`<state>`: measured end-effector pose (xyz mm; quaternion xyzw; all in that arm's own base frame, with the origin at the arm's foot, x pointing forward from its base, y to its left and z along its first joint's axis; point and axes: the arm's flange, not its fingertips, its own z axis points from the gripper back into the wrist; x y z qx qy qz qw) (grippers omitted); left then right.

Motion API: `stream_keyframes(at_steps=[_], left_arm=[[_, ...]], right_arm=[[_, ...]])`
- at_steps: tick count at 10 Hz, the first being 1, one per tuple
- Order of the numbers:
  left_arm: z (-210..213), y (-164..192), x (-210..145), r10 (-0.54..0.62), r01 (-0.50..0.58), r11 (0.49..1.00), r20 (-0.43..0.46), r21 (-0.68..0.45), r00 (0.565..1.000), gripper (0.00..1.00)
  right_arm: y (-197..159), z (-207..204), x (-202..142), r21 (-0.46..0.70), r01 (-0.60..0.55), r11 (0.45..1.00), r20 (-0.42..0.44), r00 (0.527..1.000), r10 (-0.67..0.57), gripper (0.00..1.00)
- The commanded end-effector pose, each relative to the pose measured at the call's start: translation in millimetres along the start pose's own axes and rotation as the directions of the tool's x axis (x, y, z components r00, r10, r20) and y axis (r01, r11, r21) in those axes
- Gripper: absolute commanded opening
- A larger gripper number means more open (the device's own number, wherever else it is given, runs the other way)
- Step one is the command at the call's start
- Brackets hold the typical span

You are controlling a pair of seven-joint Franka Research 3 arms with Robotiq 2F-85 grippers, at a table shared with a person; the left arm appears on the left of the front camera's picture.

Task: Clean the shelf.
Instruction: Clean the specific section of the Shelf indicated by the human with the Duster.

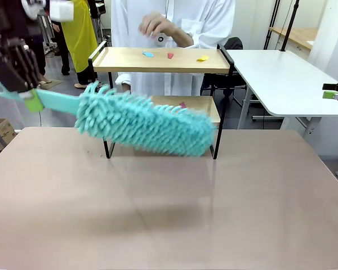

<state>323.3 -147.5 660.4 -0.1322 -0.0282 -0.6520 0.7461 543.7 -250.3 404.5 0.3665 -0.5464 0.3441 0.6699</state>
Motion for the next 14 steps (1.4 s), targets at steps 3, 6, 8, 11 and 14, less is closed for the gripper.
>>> stream_keyframes(at_steps=[3,6,8,11,14], left_arm=[[50,-38,49,0.042,-0.029,0.998,0.222,-0.059,0.974,0.13],[79,-56,109,0.318,-0.290,0.947,0.281,-0.138,0.905,0.13],[89,-60,160,0.494,-0.486,0.866,0.356,-0.117,0.794,0.13],[92,-61,225,0.606,-0.642,0.763,0.433,-0.078,0.667,0.13],[72,-43,292,0.669,-0.791,0.611,0.519,0.024,0.533,0.13]], right_arm=[[1,-1,2,0.002,-0.004,1.000,0.003,1.000,0.004,1.00],[1,-1,2,0.002,-0.004,1.000,0.003,1.000,0.004,1.00],[1,-1,2,0.002,-0.004,1.000,0.003,1.000,0.004,1.00],[1,-1,2,0.002,-0.004,1.000,0.003,1.000,0.004,1.00],[1,-1,2,0.002,-0.004,1.000,0.003,1.000,0.004,1.00]])
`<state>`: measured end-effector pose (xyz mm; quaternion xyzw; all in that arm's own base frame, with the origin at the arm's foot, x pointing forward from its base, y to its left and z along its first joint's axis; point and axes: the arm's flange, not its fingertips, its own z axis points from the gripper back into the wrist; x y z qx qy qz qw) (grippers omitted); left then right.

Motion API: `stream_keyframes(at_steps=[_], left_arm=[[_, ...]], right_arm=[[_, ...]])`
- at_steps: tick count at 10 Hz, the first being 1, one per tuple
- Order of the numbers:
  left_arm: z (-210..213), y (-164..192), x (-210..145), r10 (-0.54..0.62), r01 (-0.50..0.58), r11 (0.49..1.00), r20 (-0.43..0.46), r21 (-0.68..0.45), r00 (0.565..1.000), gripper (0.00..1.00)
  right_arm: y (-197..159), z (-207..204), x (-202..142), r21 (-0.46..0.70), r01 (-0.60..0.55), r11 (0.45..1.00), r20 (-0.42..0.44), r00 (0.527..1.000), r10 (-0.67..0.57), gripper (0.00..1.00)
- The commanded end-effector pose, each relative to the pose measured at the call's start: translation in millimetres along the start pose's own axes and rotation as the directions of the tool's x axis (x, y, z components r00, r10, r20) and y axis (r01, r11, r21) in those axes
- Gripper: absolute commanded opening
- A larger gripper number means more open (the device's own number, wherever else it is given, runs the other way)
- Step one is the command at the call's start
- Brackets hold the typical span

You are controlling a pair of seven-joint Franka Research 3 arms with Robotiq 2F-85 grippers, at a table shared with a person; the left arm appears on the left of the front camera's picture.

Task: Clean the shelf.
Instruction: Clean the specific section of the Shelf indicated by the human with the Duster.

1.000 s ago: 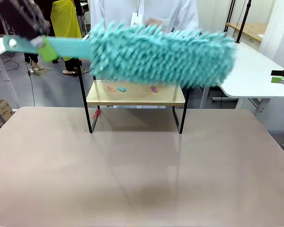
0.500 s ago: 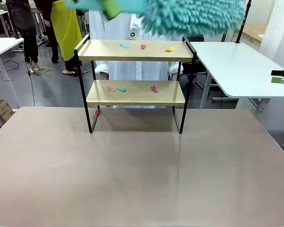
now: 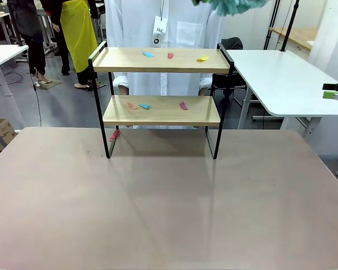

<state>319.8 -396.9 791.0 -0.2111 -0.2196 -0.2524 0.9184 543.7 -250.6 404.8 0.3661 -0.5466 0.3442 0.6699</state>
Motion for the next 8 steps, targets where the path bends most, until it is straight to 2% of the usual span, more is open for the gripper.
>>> stream_keyframes(at_steps=[1,2,4,5,6,8], left_arm=[[-18,-14,31,0.074,-0.074,0.996,0.005,0.057,0.997,0.13],[0,0,0,0.000,0.000,1.000,0.000,0.000,1.000,0.13],[0,0,0,0.000,0.000,1.000,0.000,0.000,1.000,0.13],[-19,-5,11,0.030,-0.030,0.999,0.001,0.026,1.000,0.13],[-22,-26,8,0.095,-0.096,0.992,0.006,0.076,0.995,0.13],[-36,-60,18,0.185,-0.197,0.958,0.076,0.207,0.980,0.13]], right_arm=[[1,-2,2,0.002,-0.003,1.000,0.003,1.000,0.003,1.00],[1,-2,2,0.002,-0.003,1.000,0.003,1.000,0.003,1.00],[1,-2,2,0.002,-0.003,1.000,0.003,1.000,0.003,1.00],[1,-2,2,0.002,-0.003,1.000,0.003,1.000,0.003,1.00],[1,-2,2,0.002,-0.003,1.000,0.003,1.000,0.003,1.00],[1,-2,2,0.002,-0.003,1.000,0.003,1.000,0.003,1.00]])
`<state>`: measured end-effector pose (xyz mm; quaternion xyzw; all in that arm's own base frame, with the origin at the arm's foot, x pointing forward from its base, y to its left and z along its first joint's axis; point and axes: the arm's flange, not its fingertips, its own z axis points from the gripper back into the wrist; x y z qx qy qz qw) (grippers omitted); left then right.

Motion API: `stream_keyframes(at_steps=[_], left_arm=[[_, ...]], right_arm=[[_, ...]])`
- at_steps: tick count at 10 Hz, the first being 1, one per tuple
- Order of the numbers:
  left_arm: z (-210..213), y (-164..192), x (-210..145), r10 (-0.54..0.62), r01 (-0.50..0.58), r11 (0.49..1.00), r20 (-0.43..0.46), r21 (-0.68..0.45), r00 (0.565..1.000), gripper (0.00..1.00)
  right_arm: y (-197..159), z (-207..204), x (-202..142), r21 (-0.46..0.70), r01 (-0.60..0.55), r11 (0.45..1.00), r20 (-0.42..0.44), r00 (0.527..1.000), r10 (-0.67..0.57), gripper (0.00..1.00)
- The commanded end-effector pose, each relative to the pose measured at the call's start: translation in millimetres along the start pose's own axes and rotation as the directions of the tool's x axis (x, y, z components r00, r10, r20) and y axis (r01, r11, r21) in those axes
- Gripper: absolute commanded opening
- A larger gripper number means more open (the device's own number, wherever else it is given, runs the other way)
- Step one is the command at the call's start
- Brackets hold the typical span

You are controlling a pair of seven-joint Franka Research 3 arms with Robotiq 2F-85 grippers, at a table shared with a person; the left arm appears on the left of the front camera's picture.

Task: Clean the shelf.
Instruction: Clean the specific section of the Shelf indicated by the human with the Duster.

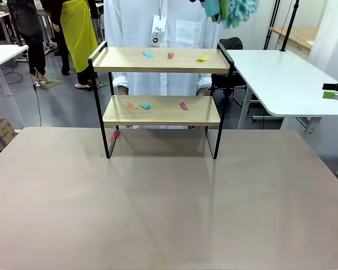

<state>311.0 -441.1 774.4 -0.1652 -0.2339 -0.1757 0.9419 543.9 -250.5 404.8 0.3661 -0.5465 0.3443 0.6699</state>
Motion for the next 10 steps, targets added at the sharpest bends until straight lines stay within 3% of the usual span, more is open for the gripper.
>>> stream_keyframes(at_steps=[1,6,10], left_arm=[[-11,-39,17,0.122,-0.130,0.978,0.060,0.166,0.991,0.13],[-64,-58,25,0.200,-0.207,0.958,0.057,0.199,0.978,0.13],[-90,-53,25,0.290,-0.313,0.916,0.126,0.250,0.949,0.13]], right_arm=[[2,-2,2,0.002,-0.003,1.000,0.003,1.000,0.003,1.00],[2,-2,2,0.002,-0.003,1.000,0.003,1.000,0.003,1.00],[2,-2,2,0.002,-0.003,1.000,0.003,1.000,0.003,1.00]])
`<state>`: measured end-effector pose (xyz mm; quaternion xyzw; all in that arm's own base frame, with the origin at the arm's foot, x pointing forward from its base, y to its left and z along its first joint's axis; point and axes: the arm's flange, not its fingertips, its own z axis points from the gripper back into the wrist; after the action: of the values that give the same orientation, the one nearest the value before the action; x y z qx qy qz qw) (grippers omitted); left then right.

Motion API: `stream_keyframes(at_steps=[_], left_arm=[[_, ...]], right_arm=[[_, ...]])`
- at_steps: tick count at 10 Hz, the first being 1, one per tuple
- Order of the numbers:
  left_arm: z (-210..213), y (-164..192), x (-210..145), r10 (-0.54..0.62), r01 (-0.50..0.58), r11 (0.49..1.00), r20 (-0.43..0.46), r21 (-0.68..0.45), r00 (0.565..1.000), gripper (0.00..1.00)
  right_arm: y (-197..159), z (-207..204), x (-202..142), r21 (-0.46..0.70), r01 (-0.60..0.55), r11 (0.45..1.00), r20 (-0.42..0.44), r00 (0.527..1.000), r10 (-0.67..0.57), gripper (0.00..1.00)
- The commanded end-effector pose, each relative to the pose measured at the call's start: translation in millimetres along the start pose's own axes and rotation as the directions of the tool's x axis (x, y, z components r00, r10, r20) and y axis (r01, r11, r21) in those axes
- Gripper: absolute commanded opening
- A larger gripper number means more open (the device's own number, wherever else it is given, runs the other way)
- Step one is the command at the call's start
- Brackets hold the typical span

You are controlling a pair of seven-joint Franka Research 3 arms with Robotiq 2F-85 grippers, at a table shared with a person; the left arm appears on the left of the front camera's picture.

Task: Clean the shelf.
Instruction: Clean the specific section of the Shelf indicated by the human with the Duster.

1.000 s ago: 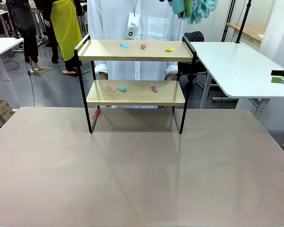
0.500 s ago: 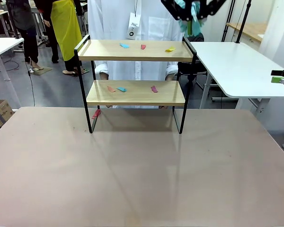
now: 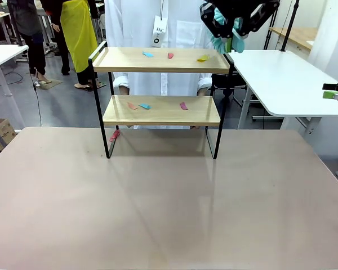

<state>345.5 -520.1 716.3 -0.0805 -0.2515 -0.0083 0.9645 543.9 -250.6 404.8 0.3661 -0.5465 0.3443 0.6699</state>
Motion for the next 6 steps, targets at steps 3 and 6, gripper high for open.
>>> stream_keyframes(at_steps=[3,6], left_arm=[[-18,-18,1,0.076,-0.076,0.997,0.048,0.006,0.996,0.13],[-37,-20,0,0.073,-0.073,0.997,0.004,0.021,0.997,0.13]], right_arm=[[2,-2,2,0.002,-0.003,1.000,0.003,1.000,0.003,1.00],[2,-2,2,0.002,-0.003,1.000,0.003,1.000,0.003,1.00]])
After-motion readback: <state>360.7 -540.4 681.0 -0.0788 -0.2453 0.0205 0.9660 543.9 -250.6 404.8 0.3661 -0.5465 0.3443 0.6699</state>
